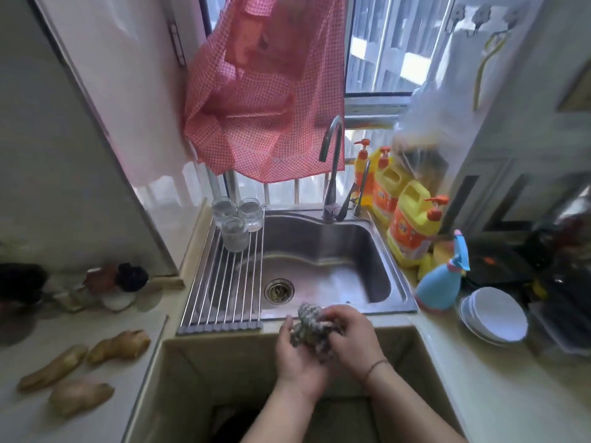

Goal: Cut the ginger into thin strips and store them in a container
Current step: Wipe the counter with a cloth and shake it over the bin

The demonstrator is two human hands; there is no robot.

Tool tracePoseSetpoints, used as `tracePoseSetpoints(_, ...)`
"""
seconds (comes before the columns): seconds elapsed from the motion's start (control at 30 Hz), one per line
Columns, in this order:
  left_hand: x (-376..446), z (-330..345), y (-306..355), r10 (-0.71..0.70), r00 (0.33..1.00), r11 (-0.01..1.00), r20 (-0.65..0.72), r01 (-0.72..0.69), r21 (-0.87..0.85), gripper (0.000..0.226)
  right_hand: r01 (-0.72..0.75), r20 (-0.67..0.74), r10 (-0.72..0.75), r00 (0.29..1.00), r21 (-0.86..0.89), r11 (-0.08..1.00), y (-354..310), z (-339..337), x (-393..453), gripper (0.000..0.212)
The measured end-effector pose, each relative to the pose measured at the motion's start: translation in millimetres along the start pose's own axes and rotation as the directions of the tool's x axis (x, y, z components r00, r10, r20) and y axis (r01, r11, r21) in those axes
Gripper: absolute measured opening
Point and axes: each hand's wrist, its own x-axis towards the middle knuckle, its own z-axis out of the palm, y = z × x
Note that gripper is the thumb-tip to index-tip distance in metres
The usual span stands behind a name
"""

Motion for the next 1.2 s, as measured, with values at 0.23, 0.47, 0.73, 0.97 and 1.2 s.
tracePoseSetpoints(0.23,99.5,56.2,71.0,-0.108,0.993,0.947,-0.039,0.114,0.301,0.027,-0.049,0.027,0.054,0.998,-0.162,0.986,-20.2,-40.6,102.1,0.018)
tracePoseSetpoints(0.47,161.3,120.8,96.4,-0.103,0.995,0.978,-0.008,0.103,0.184,0.048,-0.373,-0.071,0.371,0.926,-0.018,0.928,37.6,-93.6,291.4,0.067)
tracePoseSetpoints(0.73,207.8,174.6,95.9,-0.007,0.999,0.994,-0.043,0.012,0.104,0.041,-0.129,-0.294,0.217,0.931,0.291,0.948,36.3,-81.9,416.6,0.003)
tracePoseSetpoints(0.97,218.5,187.8,99.5,-0.016,0.998,0.995,-0.054,0.022,0.096,0.042,-0.034,-0.421,0.175,0.89,0.321,0.947,57.2,-70.1,396.1,0.029)
tracePoseSetpoints(1.2,197.9,181.1,105.1,-0.039,0.998,0.985,-0.043,0.046,0.168,0.045,-0.141,-0.445,0.329,0.833,0.404,0.904,54.2,-73.9,364.2,0.035)
